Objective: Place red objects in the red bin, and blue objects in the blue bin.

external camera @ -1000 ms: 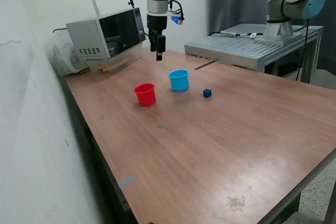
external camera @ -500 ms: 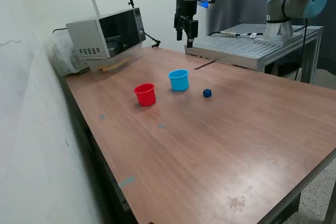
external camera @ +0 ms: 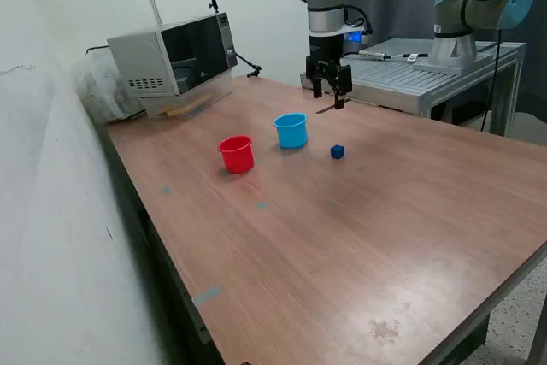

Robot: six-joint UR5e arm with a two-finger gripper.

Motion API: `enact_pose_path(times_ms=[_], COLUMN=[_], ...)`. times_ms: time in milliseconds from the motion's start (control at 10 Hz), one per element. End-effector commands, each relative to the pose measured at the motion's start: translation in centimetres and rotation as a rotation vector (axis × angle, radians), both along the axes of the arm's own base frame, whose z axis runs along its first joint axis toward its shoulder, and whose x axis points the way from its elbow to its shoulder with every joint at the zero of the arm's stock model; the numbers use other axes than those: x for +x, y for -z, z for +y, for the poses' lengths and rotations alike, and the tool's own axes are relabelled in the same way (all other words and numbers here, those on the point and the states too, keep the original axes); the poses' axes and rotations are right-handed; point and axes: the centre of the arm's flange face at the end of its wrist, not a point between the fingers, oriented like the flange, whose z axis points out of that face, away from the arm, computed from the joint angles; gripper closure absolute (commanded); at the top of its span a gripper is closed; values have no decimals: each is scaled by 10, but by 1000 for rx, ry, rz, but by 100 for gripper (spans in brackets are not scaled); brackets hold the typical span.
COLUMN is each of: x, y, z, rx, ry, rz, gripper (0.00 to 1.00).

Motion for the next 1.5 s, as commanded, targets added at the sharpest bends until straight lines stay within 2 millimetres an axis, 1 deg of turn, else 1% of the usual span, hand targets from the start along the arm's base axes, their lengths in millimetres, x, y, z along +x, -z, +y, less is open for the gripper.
enact_pose_path(times_ms=[0, 200, 300, 500, 800, 900, 1000, 1400], x=[0, 3, 3, 3, -1, -2, -1, 3], y=[41, 47, 47, 49, 72, 78, 83, 92], z=[-15, -13, -7, -2, -1, -3, -10, -29], rx=[-28, -29, -30, -31, -39, -43, -68, -93], ry=[-126, -166, -188, -249, -267, -277, -285, -311], rz=[-57, -75, -80, -89, -123, -129, -132, -143], gripper=[0, 0, 0, 0, 0, 0, 0, 0])
